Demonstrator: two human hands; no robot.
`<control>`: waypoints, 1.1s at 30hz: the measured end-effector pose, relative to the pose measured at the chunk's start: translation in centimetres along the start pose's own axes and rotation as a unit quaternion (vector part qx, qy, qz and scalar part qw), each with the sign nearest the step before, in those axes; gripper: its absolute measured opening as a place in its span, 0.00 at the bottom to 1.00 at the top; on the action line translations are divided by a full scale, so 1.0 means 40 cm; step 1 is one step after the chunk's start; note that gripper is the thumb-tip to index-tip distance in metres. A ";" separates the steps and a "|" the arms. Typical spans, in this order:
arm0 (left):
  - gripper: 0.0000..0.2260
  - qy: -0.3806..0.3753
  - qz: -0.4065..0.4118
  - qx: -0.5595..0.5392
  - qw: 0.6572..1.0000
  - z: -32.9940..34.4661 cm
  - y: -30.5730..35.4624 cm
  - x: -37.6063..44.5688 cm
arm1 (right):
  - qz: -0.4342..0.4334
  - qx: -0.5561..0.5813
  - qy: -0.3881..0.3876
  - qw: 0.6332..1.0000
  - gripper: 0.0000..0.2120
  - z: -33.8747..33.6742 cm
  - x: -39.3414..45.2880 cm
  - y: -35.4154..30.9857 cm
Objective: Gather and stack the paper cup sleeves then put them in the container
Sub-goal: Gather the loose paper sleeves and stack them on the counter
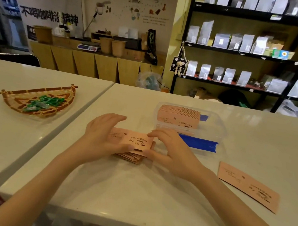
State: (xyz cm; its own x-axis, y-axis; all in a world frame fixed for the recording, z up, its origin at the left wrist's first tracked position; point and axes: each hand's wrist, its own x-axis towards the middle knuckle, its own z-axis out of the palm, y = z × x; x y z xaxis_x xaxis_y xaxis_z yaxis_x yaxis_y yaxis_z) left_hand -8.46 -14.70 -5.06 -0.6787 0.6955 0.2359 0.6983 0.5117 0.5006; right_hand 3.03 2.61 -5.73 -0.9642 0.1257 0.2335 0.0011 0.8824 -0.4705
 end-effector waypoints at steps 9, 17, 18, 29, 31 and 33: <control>0.26 -0.135 0.205 -0.105 0.964 0.114 0.256 0.047 | 0.104 0.035 0.126 0.986 0.21 -0.188 -0.179 0.087; 0.28 -0.255 0.255 -0.077 0.930 0.271 0.400 0.095 | 0.210 -0.041 0.090 0.973 0.21 -0.249 -0.361 0.209; 0.28 -0.261 0.261 -0.069 0.927 0.286 0.411 0.098 | 0.219 -0.046 0.080 0.971 0.22 -0.250 -0.378 0.220; 0.23 -0.245 0.283 0.012 0.927 0.373 0.421 0.132 | 0.267 -0.084 0.050 0.959 0.20 -0.242 -0.468 0.288; 0.22 -0.239 0.279 -0.003 0.930 0.374 0.417 0.134 | 0.264 -0.074 0.060 0.960 0.18 -0.242 -0.467 0.295; 0.21 -0.234 0.278 -0.008 0.931 0.373 0.415 0.137 | 0.258 -0.066 0.063 0.962 0.17 -0.244 -0.465 0.302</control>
State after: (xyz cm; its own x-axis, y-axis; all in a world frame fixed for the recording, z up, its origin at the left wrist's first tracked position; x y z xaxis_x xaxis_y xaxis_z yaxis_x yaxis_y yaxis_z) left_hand 2.81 5.11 -7.90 -0.0361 0.9965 0.0750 0.9065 0.0011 0.4222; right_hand 23.57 15.35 -7.43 -0.7859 0.6097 0.1031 0.5135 0.7364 -0.4406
